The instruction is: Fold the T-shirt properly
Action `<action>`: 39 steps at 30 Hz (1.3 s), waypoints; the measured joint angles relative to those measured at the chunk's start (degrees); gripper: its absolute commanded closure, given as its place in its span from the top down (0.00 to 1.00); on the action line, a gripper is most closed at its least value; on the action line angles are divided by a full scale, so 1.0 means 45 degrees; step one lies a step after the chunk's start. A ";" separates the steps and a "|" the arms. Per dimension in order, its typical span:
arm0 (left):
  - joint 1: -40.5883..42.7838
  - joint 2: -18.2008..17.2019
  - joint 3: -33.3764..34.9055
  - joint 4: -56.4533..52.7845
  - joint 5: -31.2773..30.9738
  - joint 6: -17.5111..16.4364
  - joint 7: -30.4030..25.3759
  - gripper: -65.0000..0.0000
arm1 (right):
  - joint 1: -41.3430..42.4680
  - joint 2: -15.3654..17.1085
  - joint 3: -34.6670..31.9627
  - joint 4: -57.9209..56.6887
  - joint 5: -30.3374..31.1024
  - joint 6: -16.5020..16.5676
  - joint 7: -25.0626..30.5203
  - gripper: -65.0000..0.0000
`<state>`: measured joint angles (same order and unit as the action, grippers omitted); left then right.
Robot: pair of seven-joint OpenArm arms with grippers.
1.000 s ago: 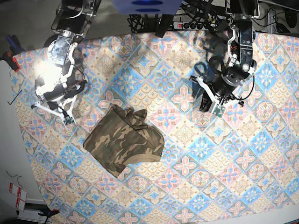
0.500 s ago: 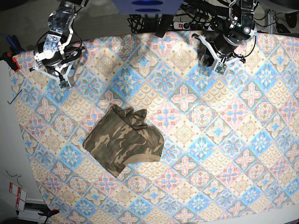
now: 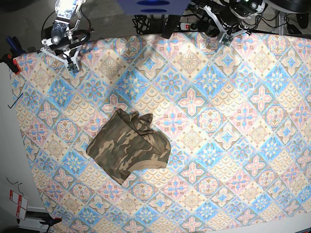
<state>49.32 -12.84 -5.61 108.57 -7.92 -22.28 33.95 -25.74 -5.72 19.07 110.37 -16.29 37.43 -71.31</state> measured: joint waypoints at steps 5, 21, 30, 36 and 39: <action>0.0296 0.0180 0.0296 -0.0631 0.0126 0.0039 -0.0087 0.06 | -0.0695 -0.0010 -0.0053 -0.0039 -0.0053 0.0000 0.0355 0.07; -0.1472 0.0442 0.0374 -0.8646 0.0117 0.0049 -0.4333 0.06 | -0.0869 -0.0034 0.0146 -0.4648 -0.0015 -0.0068 0.3973 0.07; -0.3910 0.0204 0.1239 -1.2269 0.2565 0.0010 -0.4901 0.06 | 0.0442 0.0000 0.0855 -0.8869 -0.0010 -0.2045 0.6261 0.07; -0.6246 0.0345 0.1501 -1.7932 0.2754 -0.0019 -0.8189 0.06 | 0.1540 0.0024 0.1778 -1.2381 -0.0121 -0.2045 0.8655 0.07; -0.7689 0.0209 0.1501 -2.1255 0.3623 0.0063 -1.0015 0.06 | 0.2293 0.0107 0.1851 -1.4231 -0.0044 -0.2055 1.0049 0.07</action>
<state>14.72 -11.90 1.15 12.93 8.38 -22.00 -11.11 -15.42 -5.23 27.40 46.33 -16.49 28.18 -26.09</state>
